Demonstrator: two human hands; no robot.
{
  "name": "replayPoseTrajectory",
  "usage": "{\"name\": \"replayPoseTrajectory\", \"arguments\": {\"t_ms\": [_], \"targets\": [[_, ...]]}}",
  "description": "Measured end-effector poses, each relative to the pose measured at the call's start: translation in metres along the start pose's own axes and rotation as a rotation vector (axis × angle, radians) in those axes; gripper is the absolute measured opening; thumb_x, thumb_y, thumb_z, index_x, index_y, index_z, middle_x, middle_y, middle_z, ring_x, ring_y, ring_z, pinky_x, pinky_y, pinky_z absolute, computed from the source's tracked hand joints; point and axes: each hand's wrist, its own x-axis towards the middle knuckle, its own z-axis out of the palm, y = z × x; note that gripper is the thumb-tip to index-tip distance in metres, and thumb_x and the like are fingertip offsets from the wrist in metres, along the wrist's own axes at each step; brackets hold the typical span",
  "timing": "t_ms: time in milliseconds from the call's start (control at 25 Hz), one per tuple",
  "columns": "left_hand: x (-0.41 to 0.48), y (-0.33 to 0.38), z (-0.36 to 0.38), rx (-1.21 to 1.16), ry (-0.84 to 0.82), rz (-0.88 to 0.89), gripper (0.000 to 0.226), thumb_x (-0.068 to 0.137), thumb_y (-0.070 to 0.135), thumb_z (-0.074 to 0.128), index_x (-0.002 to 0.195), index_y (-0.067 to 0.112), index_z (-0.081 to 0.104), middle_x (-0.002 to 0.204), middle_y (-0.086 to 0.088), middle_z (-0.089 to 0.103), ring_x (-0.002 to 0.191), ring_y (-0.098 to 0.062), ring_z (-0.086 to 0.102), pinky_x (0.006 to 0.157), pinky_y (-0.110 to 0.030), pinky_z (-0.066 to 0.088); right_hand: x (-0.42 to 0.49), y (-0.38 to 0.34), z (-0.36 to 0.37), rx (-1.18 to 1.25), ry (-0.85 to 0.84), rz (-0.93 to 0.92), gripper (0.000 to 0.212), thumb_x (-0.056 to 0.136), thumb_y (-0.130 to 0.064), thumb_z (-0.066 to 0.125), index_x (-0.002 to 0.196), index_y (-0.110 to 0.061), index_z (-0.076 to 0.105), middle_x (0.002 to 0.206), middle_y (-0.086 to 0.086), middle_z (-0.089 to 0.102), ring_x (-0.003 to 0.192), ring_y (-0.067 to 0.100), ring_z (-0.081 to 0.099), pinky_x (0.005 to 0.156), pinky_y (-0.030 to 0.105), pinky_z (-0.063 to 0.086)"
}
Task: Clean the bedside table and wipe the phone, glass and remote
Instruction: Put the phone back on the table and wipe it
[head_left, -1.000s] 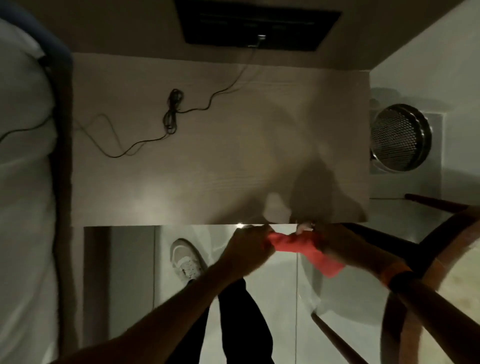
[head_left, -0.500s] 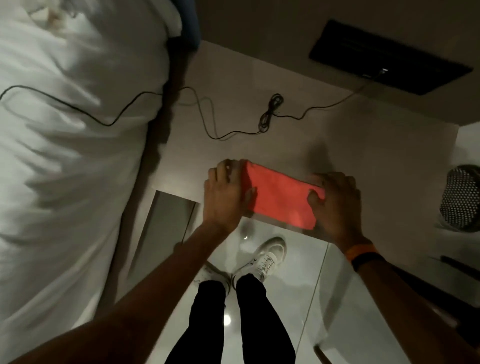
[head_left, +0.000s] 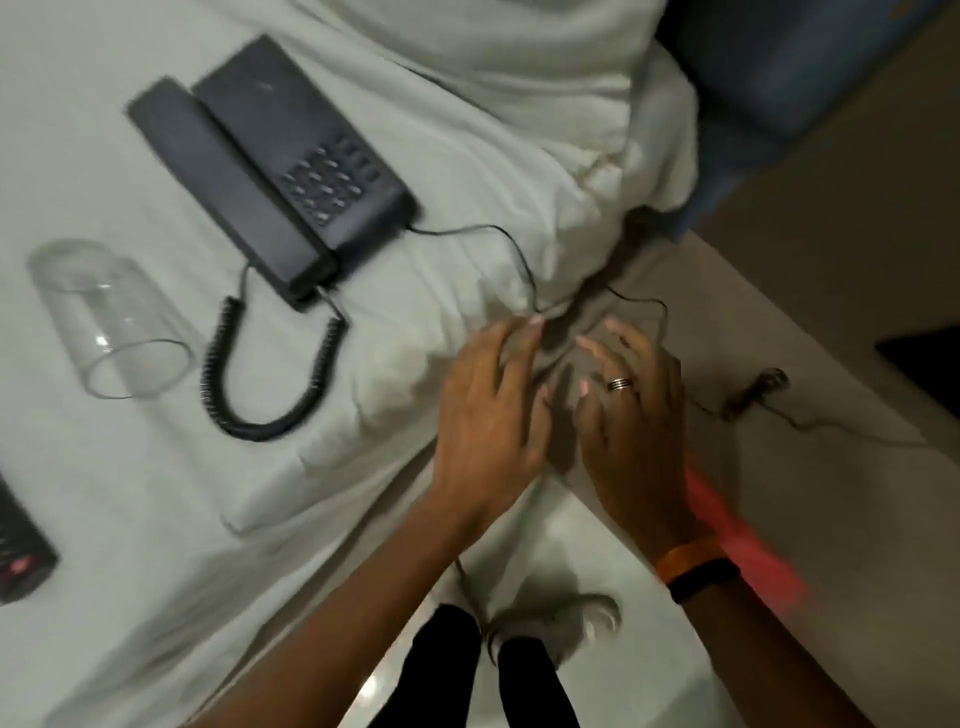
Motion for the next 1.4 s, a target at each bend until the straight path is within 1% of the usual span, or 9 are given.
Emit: {"name": "replayPoseTrajectory", "arguments": {"t_ms": [200,400,520,720,800,920,1160,1280,1400], "targets": [[0.039,-0.073,-0.116,-0.016,0.506,-0.257,0.059,0.094,0.017,0.06,0.149,0.004,0.042,0.151,-0.018,0.041,0.142,-0.03,0.038,0.119,-0.042,0.033,0.118,-0.113,0.037,0.235,-0.016,-0.215,0.036,0.101,-0.014,0.047,0.137,-0.013,0.056,0.146,0.006,0.048,0.133,0.023,0.046,0.112,0.036,0.042],[0.083,-0.124,-0.156,-0.588,0.39,-0.666,0.053,0.1,0.029,0.057,0.149,0.015,0.042,0.144,-0.005,0.054,0.131,-0.018,0.054,0.113,-0.045,0.045,0.204,-0.166,0.081,0.329,-0.29,-0.144,0.042,0.105,-0.016,0.041,0.147,-0.016,0.045,0.148,0.005,0.051,0.135,0.021,0.047,0.115,0.027,0.035],[0.095,-0.124,-0.154,-0.676,0.415,-0.679,0.041,0.098,0.027,0.061,0.138,0.017,0.052,0.128,0.0,0.068,0.116,-0.015,0.066,0.105,-0.044,0.053,0.218,-0.175,0.091,0.393,-0.325,-0.022,0.046,0.104,-0.012,0.039,0.148,-0.019,0.046,0.143,0.004,0.059,0.133,0.024,0.052,0.114,0.036,0.04],[0.081,-0.081,-0.149,-0.704,0.46,-0.54,0.067,0.098,0.019,0.064,0.156,0.01,0.031,0.151,-0.006,0.052,0.136,-0.017,0.054,0.108,-0.04,0.052,0.188,-0.161,0.044,0.725,-0.137,0.217,0.044,0.102,-0.001,0.046,0.145,-0.011,0.052,0.14,-0.005,0.061,0.116,0.001,0.062,0.103,0.015,0.047],[0.072,-0.05,-0.147,-0.674,0.454,-0.43,0.075,0.096,0.02,0.067,0.158,0.009,0.027,0.157,-0.002,0.046,0.14,-0.011,0.049,0.105,-0.031,0.053,0.165,-0.143,0.01,0.805,0.01,0.242,0.043,0.101,-0.001,0.048,0.144,-0.008,0.051,0.138,-0.008,0.06,0.12,0.005,0.064,0.101,0.021,0.054],[0.061,-0.003,-0.131,-0.664,0.327,-0.275,0.078,0.092,0.024,0.071,0.157,0.012,0.03,0.156,0.003,0.047,0.14,-0.007,0.048,0.102,-0.026,0.052,0.119,-0.096,-0.04,0.769,0.168,0.359,0.042,0.1,-0.004,0.051,0.142,-0.01,0.053,0.14,-0.004,0.061,0.13,0.006,0.059,0.105,0.026,0.053],[0.061,0.056,-0.034,-0.671,-0.149,-0.174,0.084,0.081,0.043,0.074,0.155,0.03,0.037,0.146,0.016,0.053,0.126,-0.028,0.059,0.101,-0.047,0.054,0.018,0.016,-0.082,0.727,0.325,0.722,0.043,0.099,-0.004,0.058,0.14,-0.015,0.055,0.136,-0.003,0.065,0.124,-0.002,0.061,0.095,0.009,0.051],[0.075,0.05,0.03,-0.598,-0.411,-0.104,0.083,0.084,0.038,0.073,0.156,0.025,0.034,0.148,0.006,0.052,0.13,-0.018,0.056,0.108,-0.046,0.05,-0.007,0.065,-0.062,0.689,0.335,0.893,0.042,0.098,0.002,0.057,0.138,-0.011,0.054,0.136,0.006,0.064,0.125,0.007,0.062,0.096,0.013,0.053],[0.093,0.043,0.086,-0.582,-0.608,-0.043,0.074,0.09,0.025,0.073,0.154,0.028,0.036,0.132,0.033,0.056,0.121,0.007,0.057,0.103,-0.033,0.054,-0.013,0.11,-0.033,0.669,0.312,1.009,0.041,0.097,0.007,0.053,0.136,-0.006,0.053,0.135,0.013,0.064,0.121,0.012,0.062,0.095,0.012,0.051]]}}
